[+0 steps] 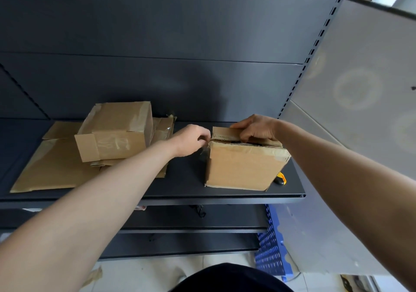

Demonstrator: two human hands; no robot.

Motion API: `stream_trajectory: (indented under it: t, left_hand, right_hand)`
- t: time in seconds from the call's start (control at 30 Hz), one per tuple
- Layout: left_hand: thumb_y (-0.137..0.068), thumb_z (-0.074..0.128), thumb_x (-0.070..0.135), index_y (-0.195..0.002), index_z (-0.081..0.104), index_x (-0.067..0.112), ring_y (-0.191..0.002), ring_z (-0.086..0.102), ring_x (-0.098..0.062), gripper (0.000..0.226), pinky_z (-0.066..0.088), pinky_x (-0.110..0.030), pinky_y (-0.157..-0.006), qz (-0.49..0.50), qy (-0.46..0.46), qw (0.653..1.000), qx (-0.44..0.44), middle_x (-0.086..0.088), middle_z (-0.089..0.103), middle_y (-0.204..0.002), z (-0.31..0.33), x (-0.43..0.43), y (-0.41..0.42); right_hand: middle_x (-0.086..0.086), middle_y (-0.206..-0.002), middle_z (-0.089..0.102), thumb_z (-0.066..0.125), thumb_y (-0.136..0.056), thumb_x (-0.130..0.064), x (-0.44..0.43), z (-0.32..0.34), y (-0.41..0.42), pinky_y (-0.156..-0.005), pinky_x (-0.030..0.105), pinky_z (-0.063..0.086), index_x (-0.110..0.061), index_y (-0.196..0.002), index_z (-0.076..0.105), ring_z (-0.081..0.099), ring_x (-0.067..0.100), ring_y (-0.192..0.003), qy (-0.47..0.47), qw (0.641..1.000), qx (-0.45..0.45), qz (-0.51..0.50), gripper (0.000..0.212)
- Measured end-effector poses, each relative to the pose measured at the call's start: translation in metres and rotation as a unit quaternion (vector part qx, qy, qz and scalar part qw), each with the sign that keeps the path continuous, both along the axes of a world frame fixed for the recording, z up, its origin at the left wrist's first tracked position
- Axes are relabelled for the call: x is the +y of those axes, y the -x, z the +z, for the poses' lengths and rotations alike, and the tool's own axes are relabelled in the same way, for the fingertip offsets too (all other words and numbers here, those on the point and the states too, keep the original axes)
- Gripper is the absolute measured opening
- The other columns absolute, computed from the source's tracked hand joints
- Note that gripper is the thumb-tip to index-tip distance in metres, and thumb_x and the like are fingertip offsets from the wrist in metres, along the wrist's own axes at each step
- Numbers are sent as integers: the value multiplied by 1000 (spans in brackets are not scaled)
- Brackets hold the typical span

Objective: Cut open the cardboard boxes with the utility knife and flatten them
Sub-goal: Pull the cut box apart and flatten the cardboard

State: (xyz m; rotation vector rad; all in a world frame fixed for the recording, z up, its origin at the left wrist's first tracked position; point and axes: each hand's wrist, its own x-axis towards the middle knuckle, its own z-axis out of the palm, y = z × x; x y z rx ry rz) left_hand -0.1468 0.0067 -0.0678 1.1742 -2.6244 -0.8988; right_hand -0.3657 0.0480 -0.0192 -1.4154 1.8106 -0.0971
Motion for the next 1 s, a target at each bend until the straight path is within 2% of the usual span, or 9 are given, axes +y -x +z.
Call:
stream_trajectory:
  t: [0.07,0.27,0.33,0.43,0.5,0.6,0.7,0.9,1.0]
  left_hand:
    - [-96,45,5,-86,55,13,-69,48,-13,17,36,-27,-57,-1,17,1000,-19,-5,59,-85,-2,1,2]
    - [-99,43,10,-79,47,20,-68,46,-16,23,40,-34,-65,49,-59,996,50,-4,54,-76,-14,-3,-3]
    - [-98,45,8,-79,49,18,-71,48,-17,21,42,-36,-69,55,-42,995,75,-6,57,-82,-15,-2,0]
    - [-92,49,-3,-75,52,14,-95,54,-16,25,45,-32,-86,20,28,993,111,-2,60,-111,-9,0,6]
    - [-88,45,-12,-73,53,14,-97,57,-20,31,49,-35,-90,-6,36,993,116,-6,61,-109,-11,1,4]
    - [-85,39,-16,-80,52,8,-91,60,-21,28,52,-44,-86,-3,40,993,109,-9,62,-95,-16,-1,2]
    - [-91,45,-7,-80,51,16,-90,62,-23,26,52,-48,-80,20,96,988,121,-8,65,-98,0,-8,11]
    - [-91,61,14,-86,69,7,-78,55,-20,12,42,-31,-67,0,252,964,80,-3,59,-93,31,-14,11]
    - [-84,70,16,-80,72,8,-60,55,-14,10,50,-31,-63,52,145,983,95,-1,65,-77,50,-13,2]
  right_hand:
    - [0,-133,55,62,-75,-9,1,0,0,-110,39,33,-35,-130,58,48,23,-122,-1,1000,2,-2,61]
    - [0,-133,55,61,-77,-9,2,0,-1,-111,40,33,-36,-131,57,48,23,-122,-4,1000,2,7,60]
    - [0,-133,55,60,-79,-9,3,2,-2,-111,40,32,-36,-131,56,48,23,-122,-7,1000,4,18,59]
    - [1,-131,56,58,-81,-8,4,4,-3,-109,38,33,-36,-132,55,47,23,-121,-9,999,6,31,58]
    - [0,-131,56,58,-81,-7,4,4,-3,-106,36,33,-35,-132,56,48,23,-120,-14,999,4,35,58]
    - [0,-133,56,60,-81,-7,2,1,-3,-107,37,33,-32,-133,55,48,23,-120,-22,999,3,36,59]
    - [-1,-133,55,60,-80,-8,1,-1,-3,-108,37,33,-34,-133,55,47,22,-120,-17,999,11,32,59]
    - [-1,-136,53,60,-78,-11,-2,-2,-1,-110,41,32,-37,-132,55,46,23,-123,-16,999,25,36,60]
    - [0,-136,53,60,-79,-10,-3,-3,-1,-110,42,31,-35,-132,55,46,24,-123,-19,999,21,40,59]
